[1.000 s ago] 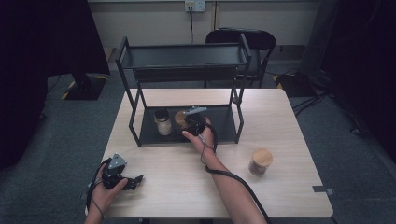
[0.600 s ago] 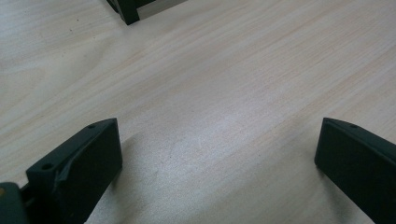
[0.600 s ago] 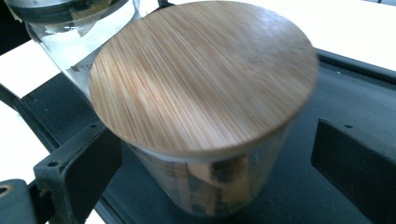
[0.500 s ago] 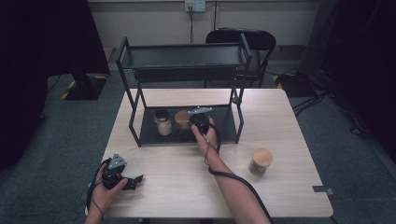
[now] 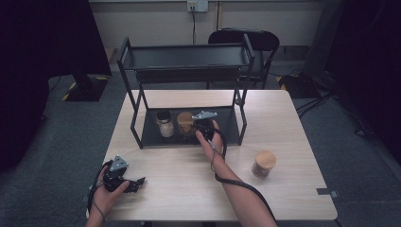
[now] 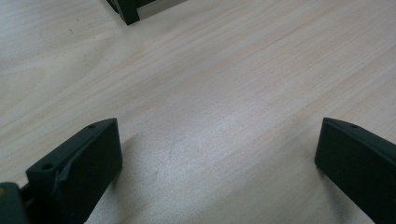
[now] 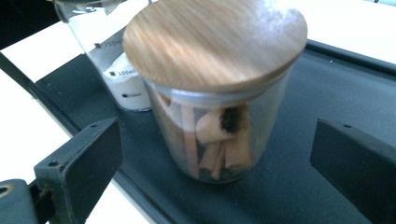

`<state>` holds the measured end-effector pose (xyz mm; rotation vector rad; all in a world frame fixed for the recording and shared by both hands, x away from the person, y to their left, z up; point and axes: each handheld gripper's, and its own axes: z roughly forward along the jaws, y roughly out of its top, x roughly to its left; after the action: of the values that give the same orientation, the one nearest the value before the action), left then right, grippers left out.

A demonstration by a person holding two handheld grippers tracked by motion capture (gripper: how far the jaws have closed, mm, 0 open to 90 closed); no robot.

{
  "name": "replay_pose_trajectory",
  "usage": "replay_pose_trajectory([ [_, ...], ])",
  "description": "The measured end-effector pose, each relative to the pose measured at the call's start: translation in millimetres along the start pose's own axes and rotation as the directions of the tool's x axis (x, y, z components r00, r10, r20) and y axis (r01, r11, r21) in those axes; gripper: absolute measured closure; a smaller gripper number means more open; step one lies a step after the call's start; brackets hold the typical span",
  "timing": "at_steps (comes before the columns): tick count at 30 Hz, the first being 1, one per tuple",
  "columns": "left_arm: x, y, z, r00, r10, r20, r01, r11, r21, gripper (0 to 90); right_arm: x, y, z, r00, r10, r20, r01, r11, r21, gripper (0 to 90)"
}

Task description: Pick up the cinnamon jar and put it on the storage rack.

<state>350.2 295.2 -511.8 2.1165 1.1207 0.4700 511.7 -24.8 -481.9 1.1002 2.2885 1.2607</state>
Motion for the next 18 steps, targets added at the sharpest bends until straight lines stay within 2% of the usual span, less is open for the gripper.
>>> replay_pose_trajectory([
  [18, 0.0, 0.0, 0.0, 1.0000, 0.000, 0.000, 0.000, 1.0000, 0.000, 0.2, 7.5, -15.4, -12.4, 0.9988, 0.013, -0.047, -0.013, 1.000, 0.009, 2.0],
])
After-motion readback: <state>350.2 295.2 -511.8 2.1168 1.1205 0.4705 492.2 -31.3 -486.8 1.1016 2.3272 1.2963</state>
